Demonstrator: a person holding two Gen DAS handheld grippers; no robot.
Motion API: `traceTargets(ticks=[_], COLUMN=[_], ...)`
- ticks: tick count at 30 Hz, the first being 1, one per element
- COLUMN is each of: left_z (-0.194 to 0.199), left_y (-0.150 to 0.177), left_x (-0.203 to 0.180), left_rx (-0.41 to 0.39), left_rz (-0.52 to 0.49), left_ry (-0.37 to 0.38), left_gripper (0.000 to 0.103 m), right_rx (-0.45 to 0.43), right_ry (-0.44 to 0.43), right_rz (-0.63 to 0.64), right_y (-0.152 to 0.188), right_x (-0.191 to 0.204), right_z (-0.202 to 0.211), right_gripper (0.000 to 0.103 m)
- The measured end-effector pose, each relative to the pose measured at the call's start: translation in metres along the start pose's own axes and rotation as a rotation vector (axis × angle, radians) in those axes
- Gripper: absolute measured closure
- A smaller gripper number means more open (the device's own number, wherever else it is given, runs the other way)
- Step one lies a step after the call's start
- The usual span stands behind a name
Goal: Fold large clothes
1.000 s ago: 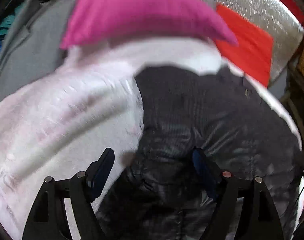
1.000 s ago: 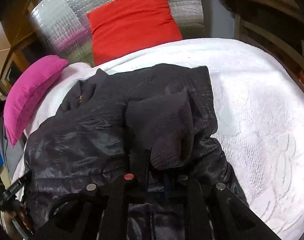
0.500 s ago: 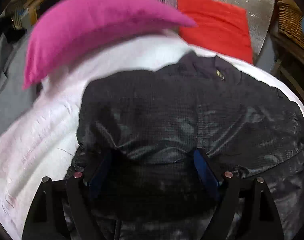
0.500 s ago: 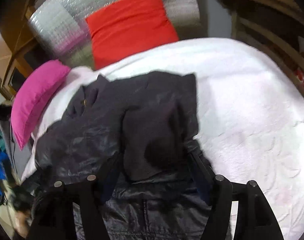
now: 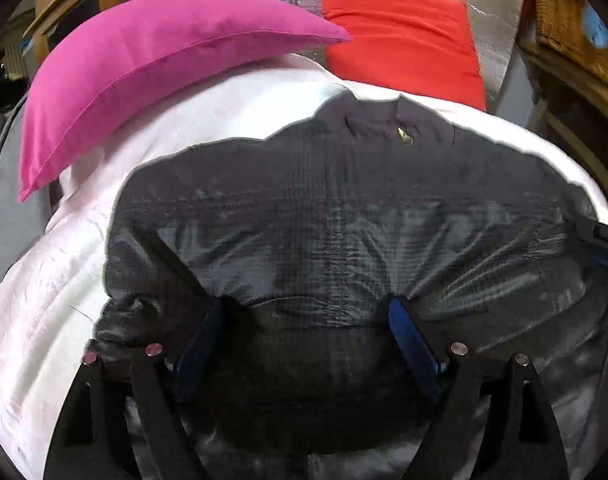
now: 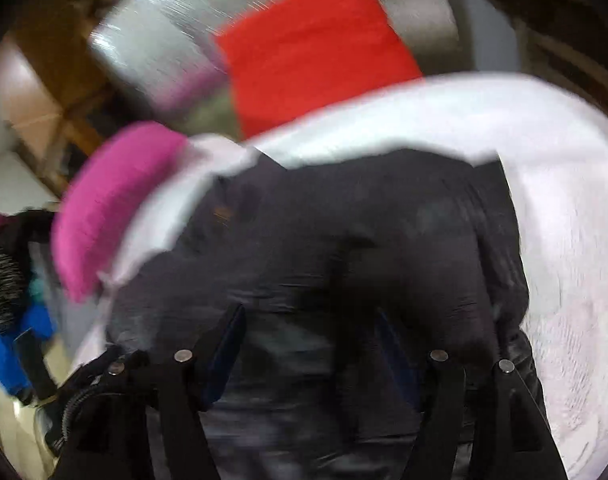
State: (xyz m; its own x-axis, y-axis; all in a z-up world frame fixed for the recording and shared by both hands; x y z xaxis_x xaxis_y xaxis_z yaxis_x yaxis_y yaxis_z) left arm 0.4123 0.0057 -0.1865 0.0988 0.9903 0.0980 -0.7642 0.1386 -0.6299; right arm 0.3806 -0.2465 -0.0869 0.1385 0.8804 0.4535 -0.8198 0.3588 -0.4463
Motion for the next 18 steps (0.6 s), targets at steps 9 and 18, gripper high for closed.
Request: traceTargets(ticks=[9,18], left_z=[0.044,0.010], left_y=[-0.020,-0.011], left_x=[0.014,0.000], left_rx=[-0.094,-0.011], left_rz=[0.064,0.009], left_ry=[0.029,0.063], left_gripper=[0.017,0.015], right_rx=[-0.100,0.074], right_ry=[0.019,-0.041], right_rz=[0.103,0.100], right_y=[-0.008,0.021], right_x=[0.034,0.043], right_z=[0.037,-0.014], right_gripper=[0.033,0.033])
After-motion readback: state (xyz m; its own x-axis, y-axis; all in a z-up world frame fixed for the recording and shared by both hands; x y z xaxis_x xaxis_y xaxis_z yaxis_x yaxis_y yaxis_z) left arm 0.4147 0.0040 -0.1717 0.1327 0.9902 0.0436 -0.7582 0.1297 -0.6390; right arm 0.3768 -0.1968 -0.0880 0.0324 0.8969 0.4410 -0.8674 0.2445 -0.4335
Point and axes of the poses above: each gripper's, at about its wrist camera, not at the fingertips, and z roughly against the way its jaws point, x to its left, y to its underside, the point moved 6 cm from there along -z, roughly the way its jaws point, and after that the axes turned 6 degrees about -z, right-handed, at the moved point
